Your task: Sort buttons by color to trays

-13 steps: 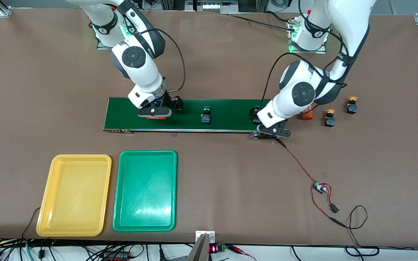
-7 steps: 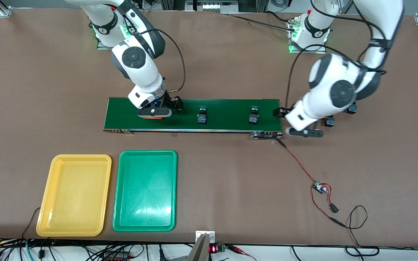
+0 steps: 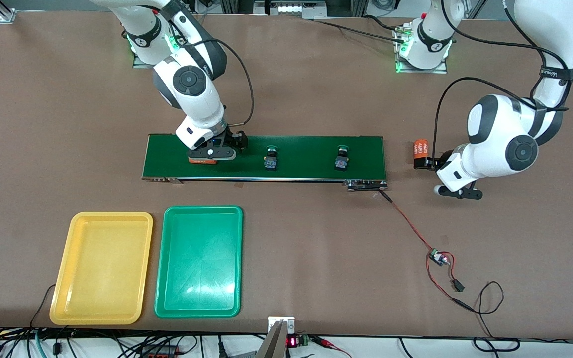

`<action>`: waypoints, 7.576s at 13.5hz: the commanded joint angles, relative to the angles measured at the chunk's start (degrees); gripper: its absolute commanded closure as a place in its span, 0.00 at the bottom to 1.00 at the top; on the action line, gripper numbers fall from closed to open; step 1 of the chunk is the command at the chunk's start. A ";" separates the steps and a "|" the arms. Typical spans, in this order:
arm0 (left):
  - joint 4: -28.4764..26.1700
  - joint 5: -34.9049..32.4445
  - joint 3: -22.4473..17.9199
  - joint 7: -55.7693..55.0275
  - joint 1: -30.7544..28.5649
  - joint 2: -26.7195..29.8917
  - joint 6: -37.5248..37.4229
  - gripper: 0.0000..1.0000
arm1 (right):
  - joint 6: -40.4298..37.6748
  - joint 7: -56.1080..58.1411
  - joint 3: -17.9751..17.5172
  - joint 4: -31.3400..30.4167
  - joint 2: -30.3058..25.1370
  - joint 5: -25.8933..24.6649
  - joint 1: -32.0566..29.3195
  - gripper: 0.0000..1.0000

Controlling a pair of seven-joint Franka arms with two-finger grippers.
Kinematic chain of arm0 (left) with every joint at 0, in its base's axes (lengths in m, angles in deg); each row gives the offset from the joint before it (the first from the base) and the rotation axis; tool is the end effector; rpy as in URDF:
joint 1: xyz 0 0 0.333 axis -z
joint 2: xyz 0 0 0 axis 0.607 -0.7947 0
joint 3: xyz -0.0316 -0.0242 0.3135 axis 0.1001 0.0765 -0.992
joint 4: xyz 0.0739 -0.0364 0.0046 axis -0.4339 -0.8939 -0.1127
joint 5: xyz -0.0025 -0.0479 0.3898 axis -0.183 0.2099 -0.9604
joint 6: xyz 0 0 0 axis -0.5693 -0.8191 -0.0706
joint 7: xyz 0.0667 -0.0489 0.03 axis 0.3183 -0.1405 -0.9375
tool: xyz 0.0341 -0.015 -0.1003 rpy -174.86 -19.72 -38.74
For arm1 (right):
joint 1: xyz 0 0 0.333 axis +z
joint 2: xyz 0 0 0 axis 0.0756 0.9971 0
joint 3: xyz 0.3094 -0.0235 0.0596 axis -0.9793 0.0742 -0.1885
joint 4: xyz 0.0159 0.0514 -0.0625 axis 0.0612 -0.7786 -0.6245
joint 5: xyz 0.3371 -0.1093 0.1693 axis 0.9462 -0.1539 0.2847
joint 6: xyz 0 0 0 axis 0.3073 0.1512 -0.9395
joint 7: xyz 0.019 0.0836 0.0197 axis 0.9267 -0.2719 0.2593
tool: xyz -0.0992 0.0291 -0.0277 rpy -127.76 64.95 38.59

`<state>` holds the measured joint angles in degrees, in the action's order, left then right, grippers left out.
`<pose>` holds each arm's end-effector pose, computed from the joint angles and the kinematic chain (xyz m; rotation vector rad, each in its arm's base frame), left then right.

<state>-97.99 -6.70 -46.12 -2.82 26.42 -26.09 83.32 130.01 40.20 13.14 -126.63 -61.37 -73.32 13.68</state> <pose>0.5630 -0.0621 0.2739 2.9948 -0.1111 -0.4116 0.4811 0.3359 0.2953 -3.1272 -0.0154 -0.0660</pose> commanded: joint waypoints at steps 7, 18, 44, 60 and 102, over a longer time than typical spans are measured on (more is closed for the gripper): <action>-11.08 -1.44 0.51 5.84 -2.67 2.41 9.71 0.00 | -1.67 -7.18 2.51 6.71 4.19 -1.55 4.69 0.00; -17.85 -1.36 0.51 7.61 -3.81 2.42 15.34 0.00 | -1.58 -7.19 7.89 8.83 6.93 -2.69 10.43 0.00; -2.21 -4.17 6.58 30.43 10.33 4.96 7.25 0.97 | -8.05 0.96 10.70 13.46 8.25 -1.64 8.59 1.00; -2.82 -15.86 6.49 48.57 17.37 -0.57 11.12 0.90 | -3.62 36.05 24.41 45.29 31.26 12.86 4.36 1.00; -17.85 -1.71 -12.85 15.34 0.67 -1.28 21.05 0.52 | -9.14 6.38 11.76 7.60 2.36 11.83 6.82 0.00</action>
<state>-114.75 -10.01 -59.07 12.19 26.80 -28.14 103.70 119.26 50.96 25.60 -116.43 -56.71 -56.99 20.54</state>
